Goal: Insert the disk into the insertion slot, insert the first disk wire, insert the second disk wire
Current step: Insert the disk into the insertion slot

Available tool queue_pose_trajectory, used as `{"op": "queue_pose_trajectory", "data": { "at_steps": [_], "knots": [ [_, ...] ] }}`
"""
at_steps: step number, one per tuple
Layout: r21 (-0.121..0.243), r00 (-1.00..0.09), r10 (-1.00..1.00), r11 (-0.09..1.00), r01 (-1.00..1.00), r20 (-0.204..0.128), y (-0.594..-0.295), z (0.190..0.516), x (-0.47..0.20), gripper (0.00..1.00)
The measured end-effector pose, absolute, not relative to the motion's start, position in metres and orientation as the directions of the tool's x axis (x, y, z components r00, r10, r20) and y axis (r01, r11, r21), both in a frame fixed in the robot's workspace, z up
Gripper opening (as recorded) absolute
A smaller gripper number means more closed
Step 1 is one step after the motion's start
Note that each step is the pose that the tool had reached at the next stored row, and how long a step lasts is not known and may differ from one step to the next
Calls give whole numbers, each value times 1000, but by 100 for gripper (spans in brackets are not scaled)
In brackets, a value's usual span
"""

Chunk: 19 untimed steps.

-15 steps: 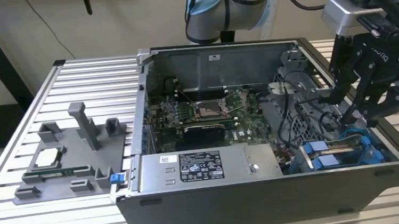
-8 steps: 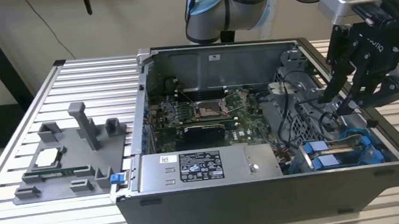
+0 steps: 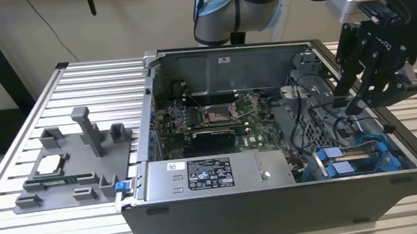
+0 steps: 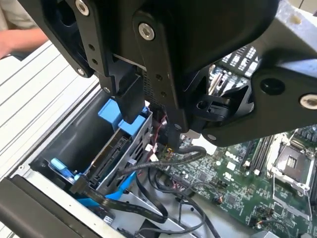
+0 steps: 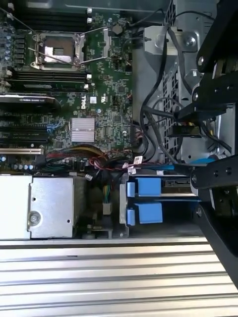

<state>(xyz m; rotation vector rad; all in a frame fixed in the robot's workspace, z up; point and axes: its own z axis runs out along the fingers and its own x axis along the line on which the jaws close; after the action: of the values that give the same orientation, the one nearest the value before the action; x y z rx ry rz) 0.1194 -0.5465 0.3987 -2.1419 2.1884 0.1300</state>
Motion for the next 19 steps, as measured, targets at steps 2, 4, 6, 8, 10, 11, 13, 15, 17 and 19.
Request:
{"op": "queue_pose_trajectory", "data": {
  "at_steps": [2, 4, 6, 8, 10, 11, 13, 15, 17, 19],
  "knots": [
    [11, -22, -993, 21, -1000, -114, -545, 397, 119, 100],
    [16, -23, -993, 22, -1000, -115, -544, 396, 119, 100],
    [16, -23, -993, 22, -1000, -119, -544, 396, 119, 0],
    [17, -23, -992, 22, -1000, -124, -544, 395, 119, 0],
    [17, -24, -992, 22, -1000, -127, -544, 395, 119, 0],
    [17, -24, -992, 22, -1000, -127, -544, 395, 119, 0],
    [17, -24, -992, 22, -1000, -127, -544, 395, 119, 0],
    [17, -24, -992, 22, -1000, -127, -544, 394, 119, 0],
    [17, -24, -992, 22, -1000, -127, -546, 392, 119, 0],
    [17, -24, -992, 22, -1000, -127, -550, 390, 120, 0]
  ]
}}
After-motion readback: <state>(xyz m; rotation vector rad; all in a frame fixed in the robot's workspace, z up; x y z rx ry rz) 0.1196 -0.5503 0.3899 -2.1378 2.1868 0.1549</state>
